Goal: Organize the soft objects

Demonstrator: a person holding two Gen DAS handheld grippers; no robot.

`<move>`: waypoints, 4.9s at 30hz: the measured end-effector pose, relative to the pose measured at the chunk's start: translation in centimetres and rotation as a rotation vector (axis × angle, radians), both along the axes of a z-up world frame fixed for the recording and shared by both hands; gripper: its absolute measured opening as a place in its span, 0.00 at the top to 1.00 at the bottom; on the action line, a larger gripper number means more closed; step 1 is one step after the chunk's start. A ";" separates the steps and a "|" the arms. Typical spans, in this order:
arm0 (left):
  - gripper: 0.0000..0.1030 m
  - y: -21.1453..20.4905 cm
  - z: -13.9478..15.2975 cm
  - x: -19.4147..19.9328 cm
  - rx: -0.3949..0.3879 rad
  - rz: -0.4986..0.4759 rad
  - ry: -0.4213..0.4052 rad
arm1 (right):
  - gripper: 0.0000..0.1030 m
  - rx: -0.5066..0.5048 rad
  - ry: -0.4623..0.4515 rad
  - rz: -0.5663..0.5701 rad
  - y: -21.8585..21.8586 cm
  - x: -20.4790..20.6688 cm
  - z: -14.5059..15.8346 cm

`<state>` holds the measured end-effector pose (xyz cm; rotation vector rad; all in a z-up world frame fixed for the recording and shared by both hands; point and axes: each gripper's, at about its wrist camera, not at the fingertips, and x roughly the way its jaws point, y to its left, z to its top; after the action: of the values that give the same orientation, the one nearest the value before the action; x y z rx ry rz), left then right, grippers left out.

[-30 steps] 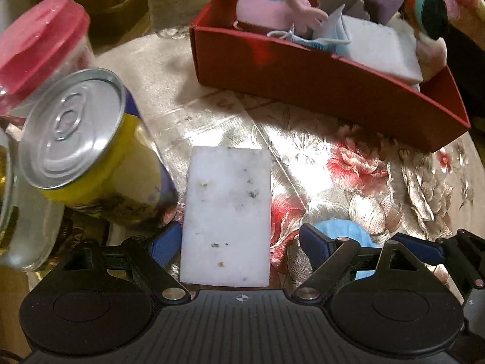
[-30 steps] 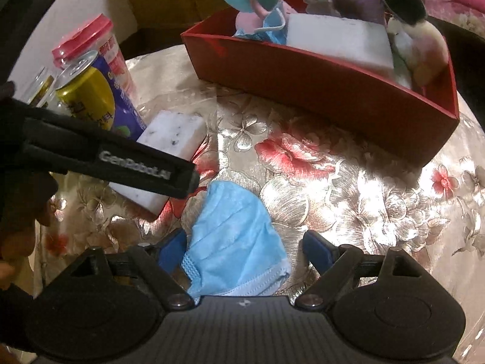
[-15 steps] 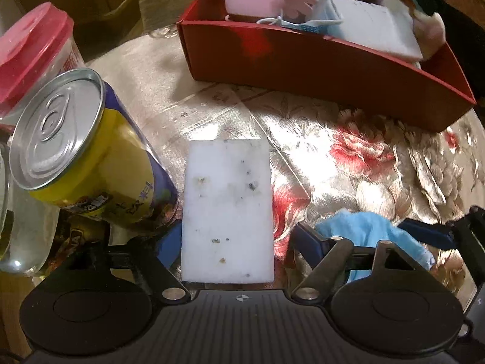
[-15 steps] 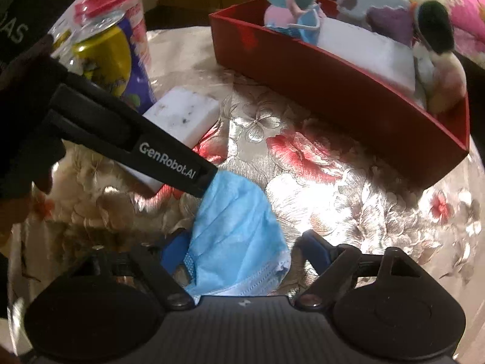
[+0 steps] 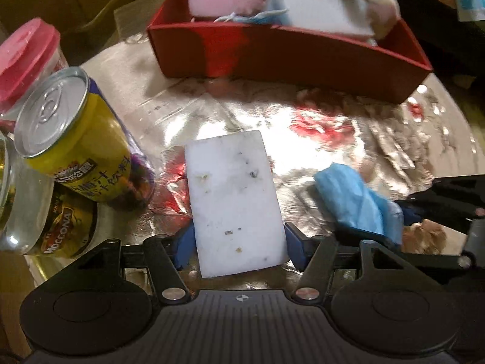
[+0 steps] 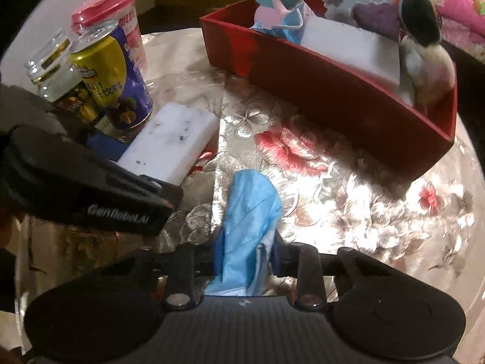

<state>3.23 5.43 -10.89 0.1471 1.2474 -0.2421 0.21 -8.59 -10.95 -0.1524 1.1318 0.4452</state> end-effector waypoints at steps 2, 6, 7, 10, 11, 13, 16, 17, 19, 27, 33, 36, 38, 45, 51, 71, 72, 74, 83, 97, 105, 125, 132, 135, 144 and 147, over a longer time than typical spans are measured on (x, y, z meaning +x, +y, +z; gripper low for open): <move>0.41 0.0 0.5 -0.3 -0.012 -0.002 -0.009 | 1.00 0.003 -0.001 -0.003 -0.2 -0.1 0.1; 0.41 0.4 1.3 -0.7 -0.037 -0.007 -0.020 | 1.00 0.021 -0.006 -0.017 -0.6 -0.2 0.7; 0.41 0.6 1.5 -0.7 -0.046 -0.003 -0.025 | 1.00 0.028 -0.011 -0.022 -0.8 -0.2 0.9; 0.41 1.0 2.3 -0.4 -0.073 0.001 -0.034 | 1.00 0.050 -0.029 -0.044 -1.4 -0.3 1.9; 0.41 1.1 2.5 -0.5 -0.076 0.003 -0.040 | 1.00 0.060 -0.036 -0.055 -1.7 -0.3 2.2; 0.41 1.0 2.7 -0.5 -0.080 -0.003 -0.047 | 1.00 0.070 -0.045 -0.071 -2.1 -0.3 2.7; 0.41 1.0 3.4 -0.7 -0.092 -0.010 -0.066 | 1.00 0.079 -0.059 -0.090 -2.7 -0.2 3.4; 0.41 1.1 3.6 -0.8 -0.099 -0.008 -0.072 | 1.00 0.081 -0.064 -0.096 -2.8 -0.2 3.6; 0.41 1.2 3.9 -0.8 -0.109 -0.007 -0.081 | 1.00 0.090 -0.078 -0.110 -3.4 -0.2 4.3; 0.41 1.3 5.0 -0.9 -0.149 0.002 -0.109 | 1.00 0.126 -0.125 -0.147 -4.7 -0.2 6.2; 0.41 1.4 7.1 -0.4 -0.205 0.008 -0.164 | 1.00 0.155 -0.184 -0.166 -5.5 0.2 7.9; 0.41 1.2 8.4 0.3 -0.228 0.019 -0.198 | 1.00 0.174 -0.220 -0.182 -5.9 0.8 8.9; 0.41 0.8 9.1 1.0 -0.238 0.024 -0.214 | 1.00 0.183 -0.239 -0.194 -6.1 1.2 9.4; 0.41 -1.3 11.0 4.1 -0.252 0.008 -0.264 | 1.00 0.184 -0.297 -0.219 -6.6 4.1 11.1; 0.41 -2.9 11.0 8.0 -0.237 0.010 -0.270 | 1.00 0.169 -0.308 -0.255 -7.6 7.7 11.1; 0.24 -4.7 8.1 12.4 -0.186 0.034 -0.268 | 0.72 0.138 -0.240 -0.362 -9.5 14.2 7.1; 0.23 -4.6 8.5 12.0 -0.186 0.031 -0.277 | 0.72 0.142 -0.247 -0.364 -9.6 13.9 7.4; 0.23 -4.3 8.9 11.4 -0.192 0.035 -0.284 | 0.72 0.143 -0.257 -0.365 -9.7 13.4 7.8; 0.23 -1.9 7.7 6.8 -0.201 0.038 -0.205 | 0.71 0.162 -0.250 -0.350 -9.8 9.8 9.0; 0.23 -0.7 5.7 2.5 -0.213 -0.001 -0.132 | 0.71 0.100 -0.270 -0.368 -10.4 9.0 8.7; 0.22 -1.6 4.9 2.0 -0.196 -0.025 -0.108 | 0.70 0.129 -0.172 -0.354 -10.5 6.4 7.1; 0.21 -0.1 6.1 -1.7 -0.171 0.035 -0.171 | 0.64 0.147 -0.125 -0.296 -6.8 0.5 6.0; 0.21 1.1 6.8 -3.3 -0.176 0.077 -0.207 | 0.64 0.162 -0.137 -0.288 -6.1 -0.7 6.6; 0.21 1.5 7.3 -4.0 -0.179 0.098 -0.225 | 0.64 0.172 -0.144 -0.288 -5.8 -1.3 7.0; 0.20 2.7 8.3 -6.9 -0.180 0.139 -0.291 | 0.62 0.202 -0.163 -0.289 -4.9 -3.6 7.9; 0.20 3.0 8.3 -7.8 -0.171 0.152 -0.301 | 0.61 0.201 -0.162 -0.282 -4.4 -4.2 8.0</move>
<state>-4.54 8.39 -2.59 -0.0575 0.9287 -0.1863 -4.02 -12.99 -3.00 0.1436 0.9260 0.2866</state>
